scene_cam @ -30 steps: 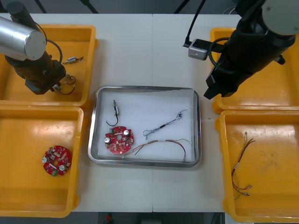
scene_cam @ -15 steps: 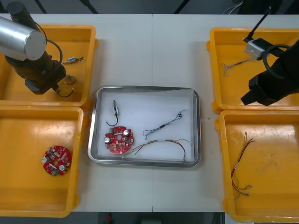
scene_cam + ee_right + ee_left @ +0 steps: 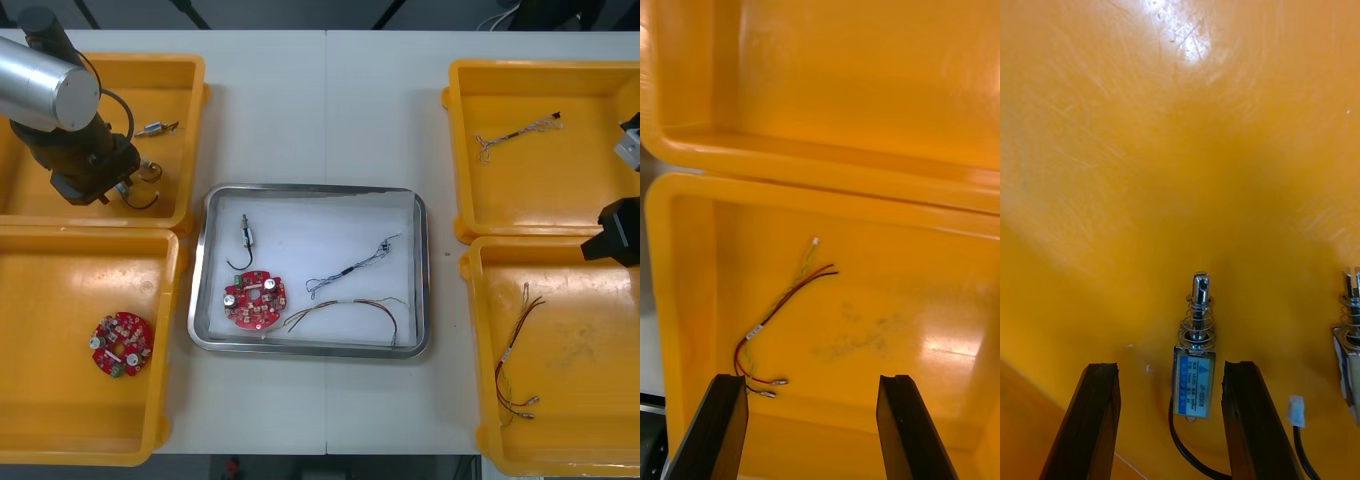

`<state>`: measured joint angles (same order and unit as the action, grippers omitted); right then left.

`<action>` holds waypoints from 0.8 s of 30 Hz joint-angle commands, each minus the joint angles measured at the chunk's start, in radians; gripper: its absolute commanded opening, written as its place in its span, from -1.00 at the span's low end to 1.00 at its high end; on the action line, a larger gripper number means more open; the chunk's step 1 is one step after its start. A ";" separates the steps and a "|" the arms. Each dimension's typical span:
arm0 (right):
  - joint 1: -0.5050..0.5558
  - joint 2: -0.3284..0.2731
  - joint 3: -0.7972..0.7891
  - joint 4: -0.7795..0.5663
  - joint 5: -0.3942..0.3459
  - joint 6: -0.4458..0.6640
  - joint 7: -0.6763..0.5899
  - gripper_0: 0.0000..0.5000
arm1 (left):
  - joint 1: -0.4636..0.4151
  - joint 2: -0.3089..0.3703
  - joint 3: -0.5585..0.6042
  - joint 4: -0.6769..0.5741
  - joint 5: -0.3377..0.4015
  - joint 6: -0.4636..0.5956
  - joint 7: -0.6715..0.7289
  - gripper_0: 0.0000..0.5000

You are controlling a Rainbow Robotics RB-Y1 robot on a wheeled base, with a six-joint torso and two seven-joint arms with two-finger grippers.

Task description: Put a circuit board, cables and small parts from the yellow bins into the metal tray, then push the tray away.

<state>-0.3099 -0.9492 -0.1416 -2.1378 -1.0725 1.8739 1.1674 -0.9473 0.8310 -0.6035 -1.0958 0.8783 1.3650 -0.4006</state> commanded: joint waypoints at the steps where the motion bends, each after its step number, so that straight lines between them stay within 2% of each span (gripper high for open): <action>1: 0.072 -0.043 -0.052 -0.030 0.023 -0.032 -0.034 1.00 | 0.010 -0.006 0.002 -0.012 -0.021 0.023 -0.076 0.58; 8: 0.114 -0.039 -0.055 -0.037 0.037 -0.030 -0.034 1.00 | 0.010 -0.006 0.005 -0.012 -0.015 0.028 -0.092 0.59; 14: 0.114 0.010 -0.055 -0.037 0.040 -0.029 -0.025 1.00 | 0.010 -0.006 0.002 -0.012 -0.008 0.028 -0.099 0.59; 16: 0.115 0.029 -0.052 -0.037 0.062 -0.030 -0.023 1.00 | 0.012 -0.006 0.001 -0.010 -0.004 0.029 -0.103 0.57; 24: 0.115 0.032 -0.052 -0.037 0.068 -0.029 -0.022 1.00 | 0.018 -0.006 -0.019 -0.009 0.015 0.019 -0.122 0.50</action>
<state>-0.2052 -0.9255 -0.1659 -2.1484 -1.0123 1.8511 1.1674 -0.9436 0.8310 -0.6036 -1.0959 0.8780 1.3841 -0.4513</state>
